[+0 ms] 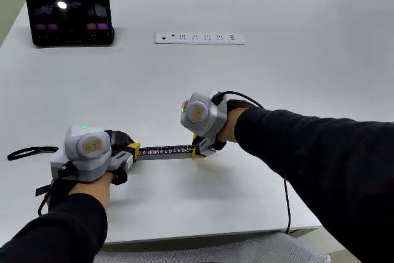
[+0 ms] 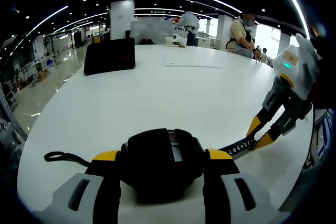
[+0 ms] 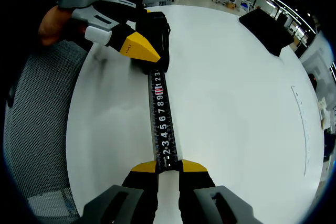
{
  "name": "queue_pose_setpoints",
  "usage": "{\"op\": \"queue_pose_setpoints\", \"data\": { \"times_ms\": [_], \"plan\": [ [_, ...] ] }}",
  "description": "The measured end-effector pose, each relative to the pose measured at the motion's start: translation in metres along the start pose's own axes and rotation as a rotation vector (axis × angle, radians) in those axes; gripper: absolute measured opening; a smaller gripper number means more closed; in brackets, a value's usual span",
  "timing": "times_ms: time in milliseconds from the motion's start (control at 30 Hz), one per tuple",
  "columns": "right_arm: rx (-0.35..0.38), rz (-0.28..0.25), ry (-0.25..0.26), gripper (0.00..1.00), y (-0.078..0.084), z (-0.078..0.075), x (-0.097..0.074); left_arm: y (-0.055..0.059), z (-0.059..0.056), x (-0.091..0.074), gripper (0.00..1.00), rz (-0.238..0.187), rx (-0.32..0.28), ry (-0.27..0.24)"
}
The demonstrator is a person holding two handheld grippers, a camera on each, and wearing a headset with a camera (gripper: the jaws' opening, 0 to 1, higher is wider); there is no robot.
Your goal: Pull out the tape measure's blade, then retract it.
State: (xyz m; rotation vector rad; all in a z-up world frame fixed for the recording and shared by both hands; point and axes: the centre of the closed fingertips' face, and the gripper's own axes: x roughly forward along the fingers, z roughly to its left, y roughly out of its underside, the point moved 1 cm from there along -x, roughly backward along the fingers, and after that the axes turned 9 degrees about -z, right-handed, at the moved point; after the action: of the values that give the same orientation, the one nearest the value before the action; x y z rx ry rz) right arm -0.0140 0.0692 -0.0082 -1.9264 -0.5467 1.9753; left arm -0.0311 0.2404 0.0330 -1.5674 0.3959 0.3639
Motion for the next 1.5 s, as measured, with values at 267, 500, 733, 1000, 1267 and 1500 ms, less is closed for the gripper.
{"op": "queue_pose_setpoints", "data": {
  "times_ms": [267, 500, 733, 1000, 1267, 1500],
  "plan": [
    [-0.003, 0.004, 0.000, 0.11, -0.002, -0.001, 0.002, 0.000, 0.000, 0.001, 0.58, 0.001, -0.004, 0.000],
    [0.007, 0.002, 0.003, 0.11, -0.004, -0.001, 0.003, 0.000, 0.001, 0.002, 0.59, 0.006, -0.006, 0.000],
    [0.001, -0.016, -0.007, 0.11, -0.006, -0.001, 0.004, 0.000, 0.002, 0.003, 0.59, 0.005, -0.010, -0.003],
    [0.012, -0.015, -0.002, 0.11, -0.010, -0.001, 0.006, 0.000, 0.002, 0.004, 0.59, 0.004, -0.007, -0.008],
    [0.015, -0.021, 0.007, 0.11, -0.012, 0.000, 0.007, 0.000, 0.004, 0.005, 0.59, -0.001, -0.012, -0.007],
    [0.014, -0.033, 0.004, 0.11, -0.014, -0.001, 0.009, 0.002, 0.004, 0.006, 0.58, 0.008, -0.019, 0.001]
  ]
}}
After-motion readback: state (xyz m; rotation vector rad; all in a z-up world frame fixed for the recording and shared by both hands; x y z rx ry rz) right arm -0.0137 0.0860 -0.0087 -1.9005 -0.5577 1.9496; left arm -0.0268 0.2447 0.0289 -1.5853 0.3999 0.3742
